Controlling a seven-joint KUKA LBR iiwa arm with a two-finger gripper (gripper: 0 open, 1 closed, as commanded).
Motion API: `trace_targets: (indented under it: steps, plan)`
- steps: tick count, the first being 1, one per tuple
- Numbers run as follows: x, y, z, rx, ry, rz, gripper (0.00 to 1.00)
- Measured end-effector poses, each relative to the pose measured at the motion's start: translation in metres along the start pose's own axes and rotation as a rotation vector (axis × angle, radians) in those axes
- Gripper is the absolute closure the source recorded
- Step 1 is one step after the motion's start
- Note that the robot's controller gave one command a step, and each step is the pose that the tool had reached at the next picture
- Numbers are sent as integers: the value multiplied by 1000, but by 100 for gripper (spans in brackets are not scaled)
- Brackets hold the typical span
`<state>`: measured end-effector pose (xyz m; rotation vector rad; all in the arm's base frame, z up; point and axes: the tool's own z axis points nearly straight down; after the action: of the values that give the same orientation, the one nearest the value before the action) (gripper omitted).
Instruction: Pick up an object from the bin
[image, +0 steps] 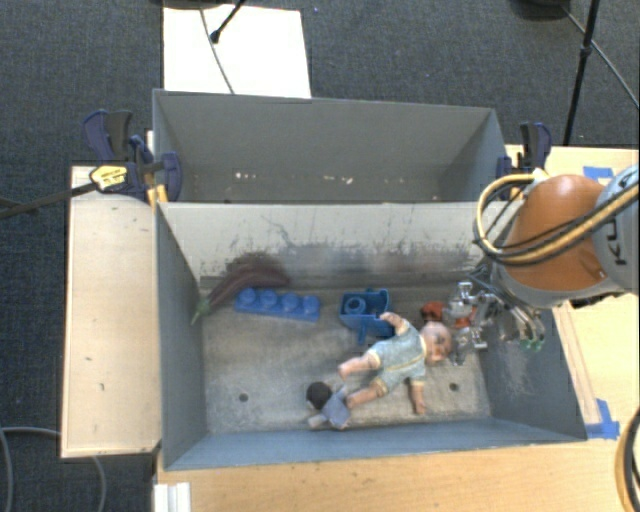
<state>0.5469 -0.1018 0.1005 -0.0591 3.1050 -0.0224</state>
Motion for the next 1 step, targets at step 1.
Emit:
trace_targets:
  steps: [1]
  plan:
    - [0, 0, 0, 0, 0, -1, 100]
